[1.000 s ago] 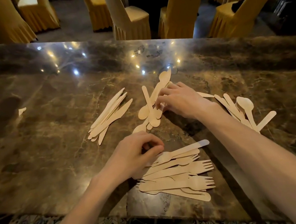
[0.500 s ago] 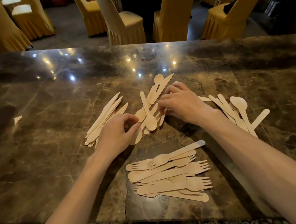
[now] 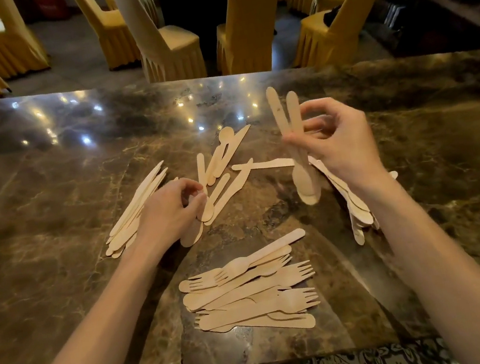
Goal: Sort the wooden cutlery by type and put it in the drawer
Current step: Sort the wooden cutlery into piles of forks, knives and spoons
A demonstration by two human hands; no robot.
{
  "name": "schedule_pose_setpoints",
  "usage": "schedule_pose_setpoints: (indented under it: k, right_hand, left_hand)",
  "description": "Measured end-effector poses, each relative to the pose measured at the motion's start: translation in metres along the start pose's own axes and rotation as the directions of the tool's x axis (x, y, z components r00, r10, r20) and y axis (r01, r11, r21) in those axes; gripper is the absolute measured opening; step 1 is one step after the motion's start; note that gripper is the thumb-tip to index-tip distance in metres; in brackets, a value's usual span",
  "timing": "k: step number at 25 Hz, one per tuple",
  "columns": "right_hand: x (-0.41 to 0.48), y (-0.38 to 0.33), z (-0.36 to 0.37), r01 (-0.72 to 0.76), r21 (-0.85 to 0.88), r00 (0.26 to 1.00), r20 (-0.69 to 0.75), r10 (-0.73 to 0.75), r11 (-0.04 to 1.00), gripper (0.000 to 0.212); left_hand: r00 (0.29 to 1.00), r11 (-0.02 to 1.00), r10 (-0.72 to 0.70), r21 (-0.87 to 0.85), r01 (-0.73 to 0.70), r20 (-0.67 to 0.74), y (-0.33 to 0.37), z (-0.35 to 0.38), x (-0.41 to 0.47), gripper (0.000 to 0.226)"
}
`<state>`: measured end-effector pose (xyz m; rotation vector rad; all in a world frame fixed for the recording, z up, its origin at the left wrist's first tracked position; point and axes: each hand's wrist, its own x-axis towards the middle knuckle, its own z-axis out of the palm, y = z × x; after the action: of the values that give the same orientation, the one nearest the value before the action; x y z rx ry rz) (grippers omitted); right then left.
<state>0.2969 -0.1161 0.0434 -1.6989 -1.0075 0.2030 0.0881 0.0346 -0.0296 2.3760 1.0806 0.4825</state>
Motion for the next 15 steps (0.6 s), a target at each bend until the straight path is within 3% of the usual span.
schedule_pose_setpoints:
  k: [1, 3, 8, 15]
  right_hand:
    - [0.000, 0.002, -0.006, -0.167, 0.151, 0.985, -0.013, 0.171, 0.974, 0.038]
    - [-0.001, 0.012, -0.018, -0.351, 0.273, 0.932, 0.005, 0.363, 0.896, 0.043]
    - [-0.015, 0.036, -0.040, -0.532, 0.311, 0.830, 0.009, 0.558, 0.787, 0.043]
    - [-0.031, 0.070, -0.071, -0.600, -0.090, 0.795, -0.182, 0.579, 0.795, 0.058]
  left_hand:
    - [1.000, 1.000, 0.007, 0.000, -0.007, 0.011, 0.002, 0.002, 0.003, 0.026]
    - [1.000, 1.000, 0.014, 0.007, -0.014, 0.025, 0.006, 0.004, 0.009, 0.028]
    - [0.998, 0.999, 0.041, 0.014, -0.042, 0.044, 0.018, 0.008, 0.026, 0.029]
    - [0.999, 0.995, 0.013, 0.094, -0.016, 0.037, 0.021, 0.012, 0.053, 0.031]
